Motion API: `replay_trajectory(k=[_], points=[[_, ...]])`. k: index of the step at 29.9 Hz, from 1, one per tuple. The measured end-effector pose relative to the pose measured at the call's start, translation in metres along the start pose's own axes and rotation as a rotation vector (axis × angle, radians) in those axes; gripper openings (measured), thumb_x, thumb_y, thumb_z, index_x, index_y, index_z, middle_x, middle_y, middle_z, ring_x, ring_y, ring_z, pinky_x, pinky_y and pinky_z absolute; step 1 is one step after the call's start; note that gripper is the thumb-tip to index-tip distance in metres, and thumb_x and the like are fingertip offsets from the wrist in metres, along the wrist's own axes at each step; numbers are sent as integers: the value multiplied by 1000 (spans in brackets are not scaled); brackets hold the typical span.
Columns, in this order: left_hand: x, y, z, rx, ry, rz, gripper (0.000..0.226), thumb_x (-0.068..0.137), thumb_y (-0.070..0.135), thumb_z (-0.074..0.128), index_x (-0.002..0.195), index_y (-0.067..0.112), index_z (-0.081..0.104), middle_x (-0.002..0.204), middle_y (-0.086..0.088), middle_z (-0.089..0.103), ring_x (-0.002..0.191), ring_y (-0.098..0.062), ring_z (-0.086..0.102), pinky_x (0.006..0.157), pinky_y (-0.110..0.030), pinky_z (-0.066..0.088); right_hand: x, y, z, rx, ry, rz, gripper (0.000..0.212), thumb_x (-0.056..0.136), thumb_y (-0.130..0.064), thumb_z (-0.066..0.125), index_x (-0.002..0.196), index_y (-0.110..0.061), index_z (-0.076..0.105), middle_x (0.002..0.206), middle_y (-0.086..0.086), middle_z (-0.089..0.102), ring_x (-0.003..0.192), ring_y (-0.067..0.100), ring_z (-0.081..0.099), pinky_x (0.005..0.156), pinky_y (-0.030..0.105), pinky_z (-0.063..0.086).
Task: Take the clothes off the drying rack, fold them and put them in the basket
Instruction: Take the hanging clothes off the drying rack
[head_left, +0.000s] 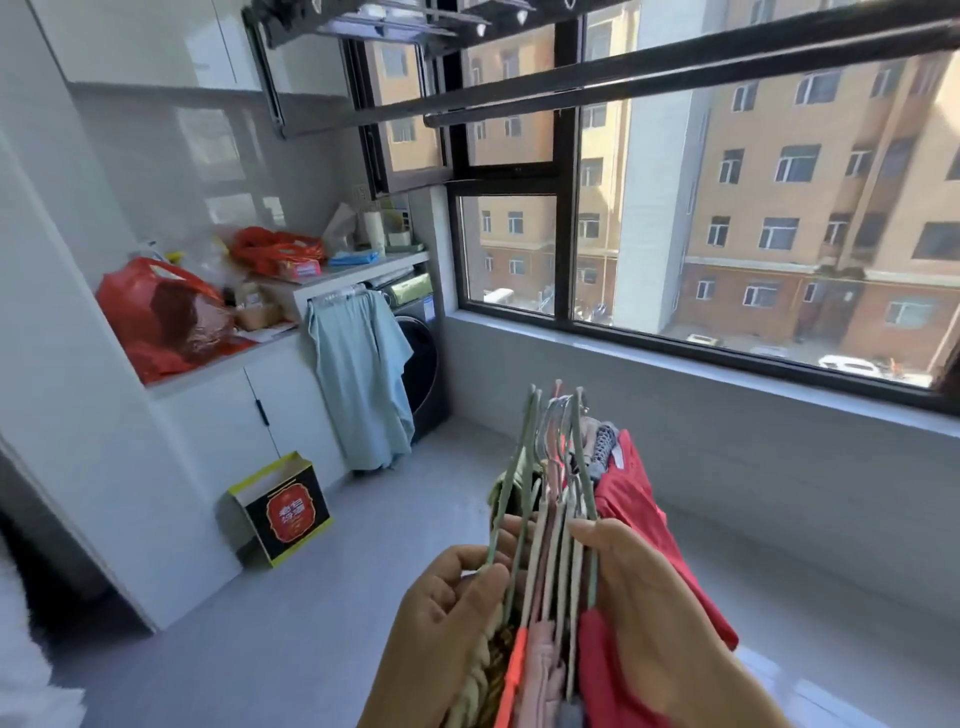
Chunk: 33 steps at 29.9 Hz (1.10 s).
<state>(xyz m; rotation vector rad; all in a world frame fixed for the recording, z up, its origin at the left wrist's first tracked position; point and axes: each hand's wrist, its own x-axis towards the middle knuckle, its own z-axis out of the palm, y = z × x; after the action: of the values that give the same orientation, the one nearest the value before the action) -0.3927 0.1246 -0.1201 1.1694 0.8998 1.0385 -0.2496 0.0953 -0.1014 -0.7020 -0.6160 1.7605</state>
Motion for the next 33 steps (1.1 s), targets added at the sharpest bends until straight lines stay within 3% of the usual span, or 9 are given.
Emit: replay_trajectory(k=[4, 8, 11, 16, 19, 25, 28, 30, 33], points=[[-57, -4, 11, 21, -58, 4, 9, 86, 4, 56, 88, 2, 64, 74, -4, 74, 66, -10, 70, 55, -15, 51, -58, 23, 9, -65, 121, -40, 86, 30, -31, 85, 107, 2, 68, 114, 25, 64, 101, 35, 63, 90, 41, 53], [-121, -16, 10, -33, -113, -25, 9, 84, 10, 61, 89, 2, 63, 78, -12, 73, 71, -20, 71, 59, -23, 54, -122, 58, 29, -62, 190, -115, 55, 62, -21, 63, 109, 8, 63, 115, 27, 62, 86, 30, 66, 78, 35, 56], [-175, -20, 8, -23, -174, -33, 11, 83, 13, 64, 89, 4, 63, 77, -12, 73, 68, -22, 70, 58, -26, 54, -171, 89, 44, -51, 248, -160, 53, 67, -21, 58, 110, 10, 61, 108, 27, 65, 82, 28, 67, 72, 33, 58], [-266, -22, 8, 7, -219, -21, 17, 78, 21, 61, 88, 7, 63, 74, -9, 73, 65, -21, 69, 58, -26, 54, -251, 131, 71, -74, 340, -183, 53, 70, -18, 65, 115, 9, 59, 119, 30, 58, 87, 29, 64, 72, 33, 58], [-320, -23, 8, 27, -227, -10, 9, 85, 17, 59, 87, 9, 63, 73, -7, 72, 66, -20, 69, 60, -27, 54, -300, 155, 87, -77, 349, -191, 48, 72, -20, 55, 112, 6, 62, 115, 26, 62, 84, 26, 66, 70, 30, 57], [-440, -30, 5, 0, -182, -7, 10, 85, 19, 60, 87, 9, 62, 78, -10, 73, 71, -22, 69, 66, -31, 55, -396, 210, 113, -94, 281, -157, 51, 72, -21, 53, 116, 4, 60, 117, 23, 63, 87, 25, 66, 67, 27, 58], [-504, -35, 2, -54, -144, 3, 19, 79, 25, 66, 86, 8, 64, 81, -13, 72, 74, -25, 69, 70, -33, 55, -443, 241, 121, -126, 235, -133, 53, 71, -22, 63, 118, 3, 59, 120, 25, 60, 94, 29, 64, 72, 33, 57], [-545, -40, 0, -129, -109, -21, 17, 78, 27, 69, 79, 10, 67, 81, -13, 72, 77, -25, 69, 71, -33, 55, -474, 263, 127, -135, 220, -122, 65, 63, -26, 74, 118, 5, 58, 121, 29, 58, 102, 37, 60, 81, 38, 55], [-599, -43, -7, -141, -47, -63, 16, 78, 29, 68, 73, 14, 69, 84, -15, 71, 81, -27, 67, 78, -37, 55, -512, 292, 139, -149, 261, -97, 72, 60, -26, 73, 120, 10, 54, 111, 33, 59, 91, 36, 61, 76, 37, 56]])
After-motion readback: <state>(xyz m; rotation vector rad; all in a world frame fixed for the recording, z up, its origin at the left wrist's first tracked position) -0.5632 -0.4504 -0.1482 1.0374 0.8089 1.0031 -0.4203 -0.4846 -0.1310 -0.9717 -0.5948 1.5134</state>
